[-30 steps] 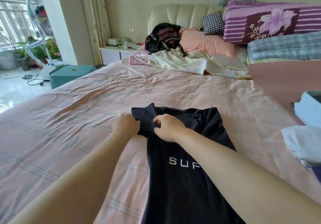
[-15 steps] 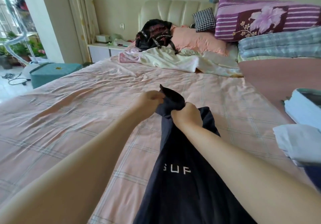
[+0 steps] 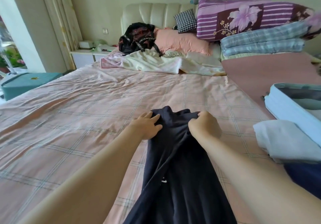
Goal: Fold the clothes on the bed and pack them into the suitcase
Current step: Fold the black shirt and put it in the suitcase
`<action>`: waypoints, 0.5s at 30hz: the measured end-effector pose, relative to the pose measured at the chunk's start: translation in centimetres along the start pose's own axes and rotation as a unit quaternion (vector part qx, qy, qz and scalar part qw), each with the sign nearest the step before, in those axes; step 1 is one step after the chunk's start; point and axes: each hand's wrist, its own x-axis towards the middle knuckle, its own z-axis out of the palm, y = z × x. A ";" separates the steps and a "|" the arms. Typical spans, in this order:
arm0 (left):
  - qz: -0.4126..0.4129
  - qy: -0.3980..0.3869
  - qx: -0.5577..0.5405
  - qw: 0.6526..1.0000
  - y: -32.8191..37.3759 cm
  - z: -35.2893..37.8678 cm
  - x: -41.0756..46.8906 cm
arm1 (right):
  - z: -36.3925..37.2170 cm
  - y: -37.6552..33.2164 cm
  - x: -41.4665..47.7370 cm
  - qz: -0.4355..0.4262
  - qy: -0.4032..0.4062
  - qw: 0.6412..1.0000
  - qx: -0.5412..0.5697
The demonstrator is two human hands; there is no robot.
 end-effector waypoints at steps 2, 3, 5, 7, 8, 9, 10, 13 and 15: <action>-0.036 -0.014 0.073 0.997 -0.4 0.3 0.8 | 0.4 1.2 0.9 -0.020 -0.018 0.999 -0.045; -0.050 0.009 0.095 0.994 -0.5 0.6 1.1 | 0.8 1.9 1.4 -0.029 -0.045 0.996 -0.066; -0.054 0.119 0.124 0.984 -0.2 1.1 1.5 | 1.6 2.9 2.0 -0.056 -0.071 0.994 -0.069; 0.003 0.214 0.102 0.972 0.0 1.7 1.9 | 2.3 3.2 2.2 -0.121 -0.038 0.990 -0.055; 0.031 0.202 0.082 0.975 -0.1 2.0 2.0 | 2.5 3.3 2.2 -0.151 -0.022 0.987 -0.059; 0.038 0.160 0.064 0.984 -0.3 2.3 2.2 | 2.7 3.3 2.1 -0.169 -0.013 0.983 -0.068; 0.018 0.104 0.050 0.993 -0.6 2.5 2.2 | 2.8 3.4 2.0 -0.170 -0.014 0.982 -0.077; -0.033 0.061 0.022 0.997 -1.2 2.6 1.6 | 2.5 3.5 1.3 -0.150 -0.028 0.984 -0.093; -0.015 0.095 0.022 0.995 -1.0 2.6 0.1 | 1.6 3.2 0.2 -0.174 -0.010 0.975 -0.142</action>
